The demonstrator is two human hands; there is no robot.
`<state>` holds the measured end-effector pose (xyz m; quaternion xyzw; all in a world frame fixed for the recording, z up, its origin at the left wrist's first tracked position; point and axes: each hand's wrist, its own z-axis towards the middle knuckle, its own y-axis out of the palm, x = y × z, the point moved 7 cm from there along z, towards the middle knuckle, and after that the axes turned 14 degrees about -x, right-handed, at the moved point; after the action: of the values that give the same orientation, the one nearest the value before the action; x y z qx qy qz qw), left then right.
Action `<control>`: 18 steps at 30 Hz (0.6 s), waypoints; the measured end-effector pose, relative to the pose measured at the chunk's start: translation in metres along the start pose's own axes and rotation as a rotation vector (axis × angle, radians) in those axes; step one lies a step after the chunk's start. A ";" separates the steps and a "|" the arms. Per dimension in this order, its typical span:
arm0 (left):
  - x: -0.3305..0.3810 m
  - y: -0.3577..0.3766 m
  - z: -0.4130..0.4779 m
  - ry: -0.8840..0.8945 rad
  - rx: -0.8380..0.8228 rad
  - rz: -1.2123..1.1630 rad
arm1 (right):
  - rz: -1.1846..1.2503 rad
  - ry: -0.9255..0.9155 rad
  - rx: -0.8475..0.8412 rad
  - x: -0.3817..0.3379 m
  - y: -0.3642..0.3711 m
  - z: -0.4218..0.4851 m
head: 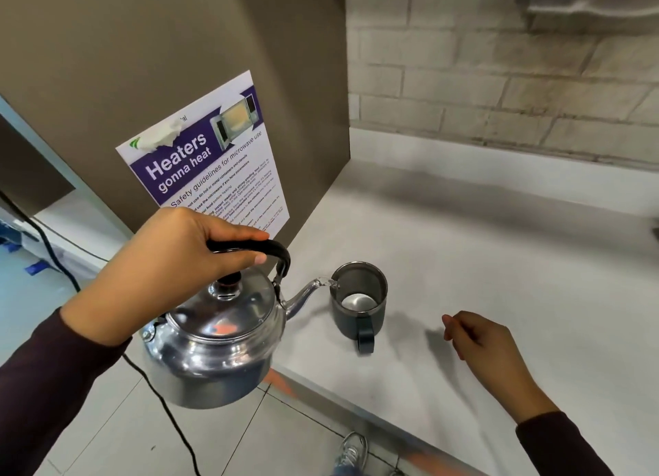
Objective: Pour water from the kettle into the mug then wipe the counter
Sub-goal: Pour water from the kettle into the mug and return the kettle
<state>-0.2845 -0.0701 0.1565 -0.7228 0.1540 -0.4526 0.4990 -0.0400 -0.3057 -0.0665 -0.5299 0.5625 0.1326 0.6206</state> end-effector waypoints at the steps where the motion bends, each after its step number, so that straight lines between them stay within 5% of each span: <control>1: 0.000 -0.001 0.000 -0.002 0.001 0.008 | -0.003 0.003 0.000 0.001 0.000 0.000; 18: 0.009 -0.005 0.009 -0.021 -0.080 0.021 | -0.011 0.017 0.035 0.003 -0.007 -0.001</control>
<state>-0.2734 -0.0683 0.1647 -0.7453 0.1744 -0.4329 0.4761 -0.0343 -0.3108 -0.0647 -0.5232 0.5673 0.1148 0.6255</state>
